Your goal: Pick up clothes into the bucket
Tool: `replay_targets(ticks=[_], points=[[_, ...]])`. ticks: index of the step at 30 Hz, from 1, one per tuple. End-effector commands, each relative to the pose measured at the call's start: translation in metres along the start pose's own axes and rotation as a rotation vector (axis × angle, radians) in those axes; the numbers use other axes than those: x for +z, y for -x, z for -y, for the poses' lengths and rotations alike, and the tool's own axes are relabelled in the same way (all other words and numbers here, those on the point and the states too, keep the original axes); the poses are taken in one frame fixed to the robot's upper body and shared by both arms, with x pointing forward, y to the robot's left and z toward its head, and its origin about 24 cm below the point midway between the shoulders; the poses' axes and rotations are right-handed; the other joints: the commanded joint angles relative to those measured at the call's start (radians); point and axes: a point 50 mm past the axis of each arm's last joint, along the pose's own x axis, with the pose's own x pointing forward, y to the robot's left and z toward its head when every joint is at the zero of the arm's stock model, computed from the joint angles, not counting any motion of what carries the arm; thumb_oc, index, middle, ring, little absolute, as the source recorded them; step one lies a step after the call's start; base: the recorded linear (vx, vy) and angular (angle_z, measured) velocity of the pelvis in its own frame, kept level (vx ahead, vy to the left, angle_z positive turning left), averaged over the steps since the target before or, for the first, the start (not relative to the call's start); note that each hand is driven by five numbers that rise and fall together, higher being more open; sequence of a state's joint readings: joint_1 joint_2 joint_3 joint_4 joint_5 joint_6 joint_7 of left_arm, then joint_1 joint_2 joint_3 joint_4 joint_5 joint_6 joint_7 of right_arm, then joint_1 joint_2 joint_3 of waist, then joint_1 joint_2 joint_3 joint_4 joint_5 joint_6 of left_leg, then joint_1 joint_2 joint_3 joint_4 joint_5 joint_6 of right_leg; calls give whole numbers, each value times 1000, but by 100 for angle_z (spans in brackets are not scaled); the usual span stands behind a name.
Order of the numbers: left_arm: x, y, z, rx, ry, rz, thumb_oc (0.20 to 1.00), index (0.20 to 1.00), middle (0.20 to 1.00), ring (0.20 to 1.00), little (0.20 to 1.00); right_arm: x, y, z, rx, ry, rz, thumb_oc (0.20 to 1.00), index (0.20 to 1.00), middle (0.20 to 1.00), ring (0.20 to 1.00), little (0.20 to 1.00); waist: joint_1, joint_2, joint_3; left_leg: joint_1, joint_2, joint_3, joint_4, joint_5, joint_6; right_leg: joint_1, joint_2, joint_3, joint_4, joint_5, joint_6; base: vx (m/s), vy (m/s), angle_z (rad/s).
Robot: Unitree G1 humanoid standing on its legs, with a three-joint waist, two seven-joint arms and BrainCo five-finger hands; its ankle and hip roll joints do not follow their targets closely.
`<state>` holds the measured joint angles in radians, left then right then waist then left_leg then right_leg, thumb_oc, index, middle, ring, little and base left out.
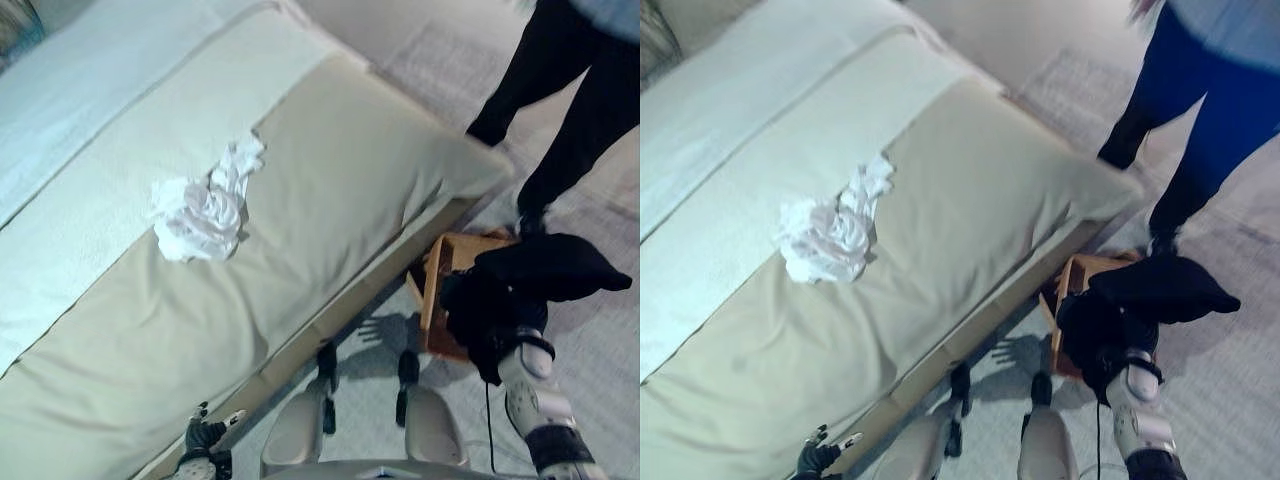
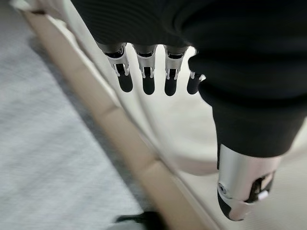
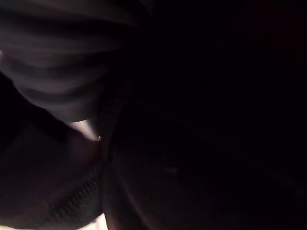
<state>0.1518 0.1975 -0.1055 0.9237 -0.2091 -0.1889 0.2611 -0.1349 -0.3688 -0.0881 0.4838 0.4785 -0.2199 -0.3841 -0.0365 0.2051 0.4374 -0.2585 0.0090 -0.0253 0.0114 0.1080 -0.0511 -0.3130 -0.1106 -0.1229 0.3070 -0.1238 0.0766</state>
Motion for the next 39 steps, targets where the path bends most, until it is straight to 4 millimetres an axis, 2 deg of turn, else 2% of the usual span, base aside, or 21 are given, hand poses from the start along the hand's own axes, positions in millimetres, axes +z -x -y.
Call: replay_targets(ticks=[1,2,4,9,10,13,15,19,20,21,22,26,31,36,37,39], points=[[44,-7,-1,-14,19,196,1000,1000,1000,1000,1000,49,-22,4,-136,53,241,200,200,200,200,200,17,-26,30,-15,-49,24,155,-124,26,-62,-13,47,17,47,5,-41,-24,2],[44,-7,0,-14,20,196,1000,1000,1000,1000,1000,49,-23,4,-136,53,242,200,200,200,200,200,17,-26,30,-18,-49,24,157,-125,26,-64,-13,48,19,47,5,-89,-40,5],[70,-4,10,-60,88,305,1000,1000,1000,1000,1000,64,-39,11,-236,84,260,200,200,200,200,200,19,-9,78,-75,-50,26,193,-130,26,-134,-18,55,72,36,2,-76,-24,2],[96,4,23,-143,120,423,1000,1000,1000,1000,1000,87,-60,34,-386,153,275,200,200,200,200,200,29,27,83,-186,-57,31,206,-118,20,-273,-34,66,137,22,-1,-20,2,-3],[96,4,23,-143,121,424,1000,1000,1000,1000,1000,88,-60,34,-386,153,276,200,200,200,200,200,28,27,83,-188,-58,31,207,-118,20,-275,-34,67,139,21,-1,0,0,0],[100,6,27,-157,112,437,1000,1000,1000,1000,1000,109,-72,53,-488,199,287,200,200,200,200,200,40,50,83,-241,-57,35,184,-98,15,-362,-37,74,164,22,-1,-3,2,-5],[100,6,29,-163,114,437,1000,1000,1000,1000,1000,113,-74,55,-498,192,285,200,200,200,200,200,42,54,83,-247,-55,35,174,-92,13,-377,-41,74,165,23,0,2,-4,-4],[98,5,35,-179,97,421,1000,1000,1000,1000,1000,139,-82,70,-556,281,314,200,200,200,200,200,53,73,83,-266,-52,35,92,-51,4,-439,-40,76,158,32,6,3,-2,-2],[99,5,35,-179,98,421,1000,1000,1000,1000,1000,140,-83,70,-555,281,315,285,285,285,285,285,52,73,83,-267,-52,35,91,-51,4,-440,-40,76,158,33,6,0,0,0],[100,5,38,-187,94,424,1000,1000,1000,1000,1000,143,-84,71,-561,306,315,758,758,758,758,758,54,76,83,-271,-51,35,76,-44,2,-455,-40,77,159,35,8,0,0,0],[102,5,41,-195,94,431,1000,1000,1000,1000,1000,151,-85,72,-565,348,331,1000,1000,1000,1000,1000,58,80,83,-280,-49,35,55,-34,1,-475,-40,77,157,40,10,0,0,0],[112,6,47,-216,106,461,1000,1000,1000,1000,1000,157,-89,67,-540,402,335,1000,1000,1000,1000,1000,62,80,83,-290,-47,32,31,-24,0,-496,-37,76,144,50,12,0,0,0],[122,8,51,-228,126,492,1000,1000,1000,1000,1000,157,-90,50,-461,485,366,1000,1000,1000,1000,1000,63,70,83,-305,-47,32,32,-25,2,-516,-30,81,135,65,13,0,-3,1],[135,8,52,-224,143,536,1000,1000,1000,1000,1000,143,-89,25,-317,582,376,1000,1000,1000,1000,1000,62,50,83,-322,-45,27,48,-28,6,-521,-26,82,122,78,14,-3,-12,-1],[135,8,52,-224,143,536,1000,1000,1000,1000,1000,143,-89,25,-317,582,376,1000,1000,1000,1000,1000,62,50,83,-322,-45,27,48,-28,6,-521,-26,82,122,78,14,0,0,0],[140,6,48,-209,154,552,1000,1000,1000,1000,1000,128,-86,11,-233,633,366,1000,1000,1000,1000,1000,60,41,83,-327,-48,23,58,-29,6,-512,-25,80,111,84,14,0,0,0]])
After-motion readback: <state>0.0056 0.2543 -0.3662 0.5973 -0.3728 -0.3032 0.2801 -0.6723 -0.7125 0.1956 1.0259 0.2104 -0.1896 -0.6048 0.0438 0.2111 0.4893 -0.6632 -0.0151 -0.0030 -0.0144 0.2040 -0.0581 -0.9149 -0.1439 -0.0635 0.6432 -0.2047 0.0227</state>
